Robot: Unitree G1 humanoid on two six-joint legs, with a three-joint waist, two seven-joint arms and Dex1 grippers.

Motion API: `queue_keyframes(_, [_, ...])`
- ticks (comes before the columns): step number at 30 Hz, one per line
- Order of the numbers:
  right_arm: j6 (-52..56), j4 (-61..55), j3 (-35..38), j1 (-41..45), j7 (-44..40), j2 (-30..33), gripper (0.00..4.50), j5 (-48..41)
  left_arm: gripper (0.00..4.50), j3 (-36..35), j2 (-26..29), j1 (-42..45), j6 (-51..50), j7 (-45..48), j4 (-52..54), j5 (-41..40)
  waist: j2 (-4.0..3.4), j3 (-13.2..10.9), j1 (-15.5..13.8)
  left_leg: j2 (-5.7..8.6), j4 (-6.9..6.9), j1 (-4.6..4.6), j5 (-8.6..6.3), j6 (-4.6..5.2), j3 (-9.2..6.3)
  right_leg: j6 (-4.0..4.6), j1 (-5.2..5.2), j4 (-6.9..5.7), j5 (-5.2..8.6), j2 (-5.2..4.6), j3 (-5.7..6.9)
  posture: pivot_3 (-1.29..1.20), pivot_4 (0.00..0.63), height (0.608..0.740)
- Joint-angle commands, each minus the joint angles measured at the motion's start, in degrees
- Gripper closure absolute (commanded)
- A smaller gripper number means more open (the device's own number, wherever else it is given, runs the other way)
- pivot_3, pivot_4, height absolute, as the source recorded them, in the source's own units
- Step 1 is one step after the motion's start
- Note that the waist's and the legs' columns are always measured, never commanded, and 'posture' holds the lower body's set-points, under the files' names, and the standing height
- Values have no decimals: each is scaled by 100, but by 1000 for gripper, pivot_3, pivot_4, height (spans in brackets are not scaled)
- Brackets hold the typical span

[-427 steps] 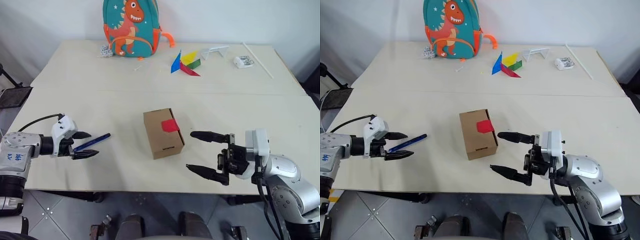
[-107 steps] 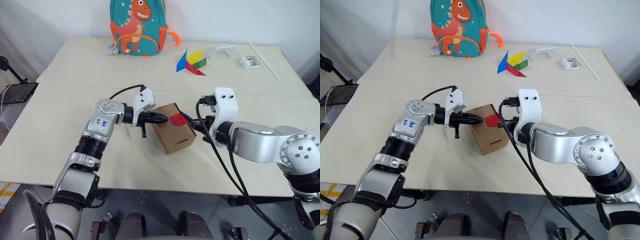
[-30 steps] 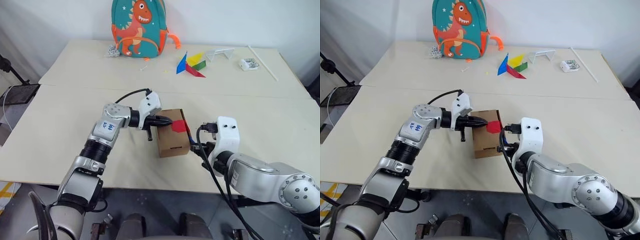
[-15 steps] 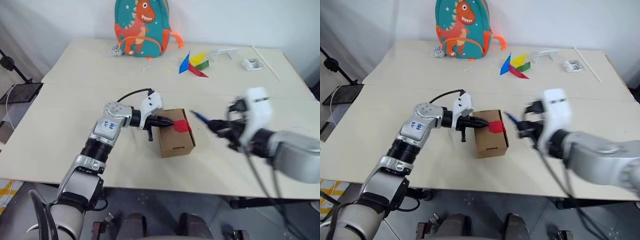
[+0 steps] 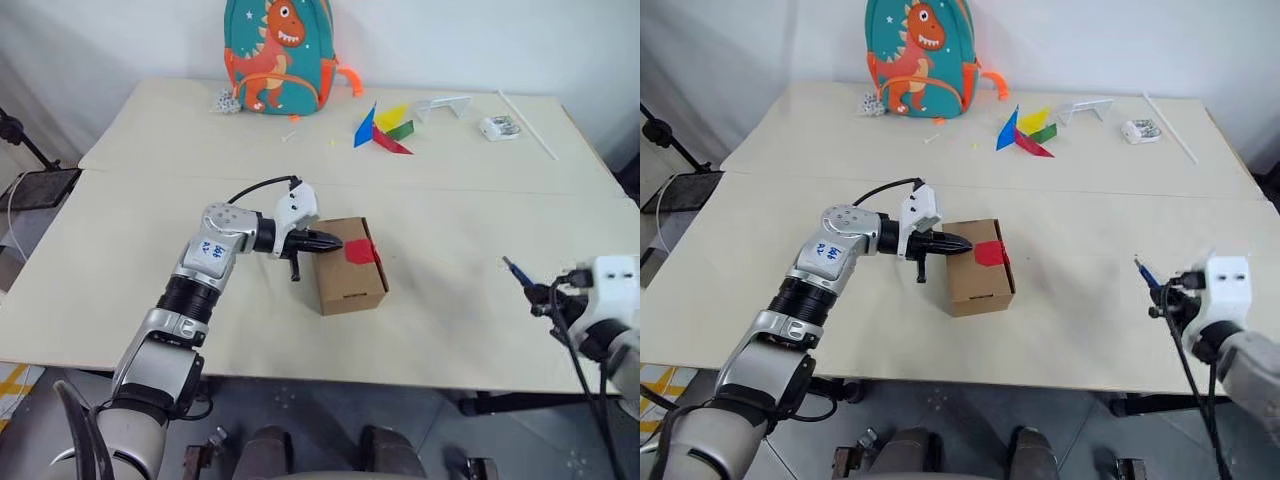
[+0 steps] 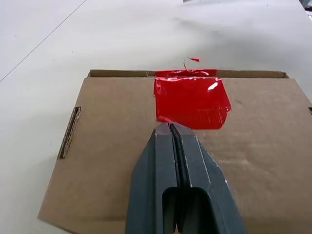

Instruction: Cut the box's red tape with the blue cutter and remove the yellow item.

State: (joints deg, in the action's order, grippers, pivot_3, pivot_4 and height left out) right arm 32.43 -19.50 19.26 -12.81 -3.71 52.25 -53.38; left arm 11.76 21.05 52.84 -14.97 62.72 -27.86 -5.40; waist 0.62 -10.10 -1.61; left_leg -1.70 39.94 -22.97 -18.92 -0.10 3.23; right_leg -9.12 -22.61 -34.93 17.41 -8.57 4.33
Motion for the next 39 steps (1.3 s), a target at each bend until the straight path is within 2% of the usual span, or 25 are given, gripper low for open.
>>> queue_keyframes(1, [-386,-109,27,-25,-683,-51,2814,717,4500,-13,85,-60,-82,51,93,-10,-3,-1,8,0,0,1,0,0,0,0,0,0,0,0,0,0,150,740])
queue_keyframes(9, [-799,-134,762,12,-1786,-444,85,999,4500,-337,97,-167,-11,21,287,-298,-3,-1,4,0,0,0,2,-3,-1,0,0,0,0,0,1,0,150,740])
queue_keyframes(12, [-887,-422,1163,27,-2443,-526,36,618,4500,-760,180,-203,-9,100,520,-709,-5,-5,4,0,0,-1,2,-4,0,-1,0,1,0,0,1,0,150,740])
queue_keyframes(14, [-603,-664,1098,285,-2612,-562,36,151,4500,-1107,393,-277,-164,162,735,-1009,-3,-10,29,0,0,-1,2,-4,-1,-1,-1,1,-1,0,1,0,150,740])
queue_keyframes(15, [-556,-731,819,464,-2669,-567,229,227,4500,-1238,632,-415,-220,162,788,-1023,-3,-11,70,-3,0,0,3,-6,-2,-1,-2,-3,-1,1,2,0,150,740])
queue_keyframes(17, [-676,-603,-157,937,-2761,-575,617,1068,4500,-1300,1239,-990,-336,194,990,-857,-3,-11,183,-6,-7,15,5,-10,2,1,-2,-10,-2,2,-1,0,150,740])
queue_keyframes(19, [-808,-379,-716,1350,-2768,-754,1325,1568,4500,-1329,1493,-1422,-521,144,1291,-893,-5,-9,224,-5,-49,78,7,-16,30,5,20,-6,-2,0,-11,0,150,740])
queue_keyframes(24, [-1379,643,-1496,2145,-2852,-1264,3191,2648,4500,-1339,1384,-2063,-763,-193,1844,-1039,0,-15,-14,-2,-62,60,14,-28,32,7,0,-6,-1,-4,-11,0,150,740])
queue_keyframes(25, [-1545,894,-1731,2339,-2891,-1344,3368,2933,4500,-1300,1289,-2190,-780,-311,1958,-1015,1,-15,-28,-1,-59,55,13,-27,30,6,-1,-5,-2,-5,-10,0,150,740])
queue_keyframes(28, [-1828,1452,-2179,2769,-3005,-1560,4462,3480,4500,-1158,1011,-2386,-808,-608,2189,-938,1,-15,-4,1,-57,56,10,-28,37,5,0,0,-3,-7,-9,0,150,740])
queue_keyframes(33, [-1795,1787,-2444,3133,-3252,-1897,4462,3689,4500,-958,677,-2295,-866,-962,2259,-839,0,-15,40,-3,-64,60,10,-31,38,5,-6,-9,-3,-5,-5,0,150,740])
queue_keyframes(39, [-1522,1495,-2807,3264,-3632,-2139,4462,3766,4500,-699,717,-2229,-1017,-946,2254,-783,0,-15,96,-3,-64,62,10,-32,41,5,-5,-9,-3,-5,-5,0,150,740])
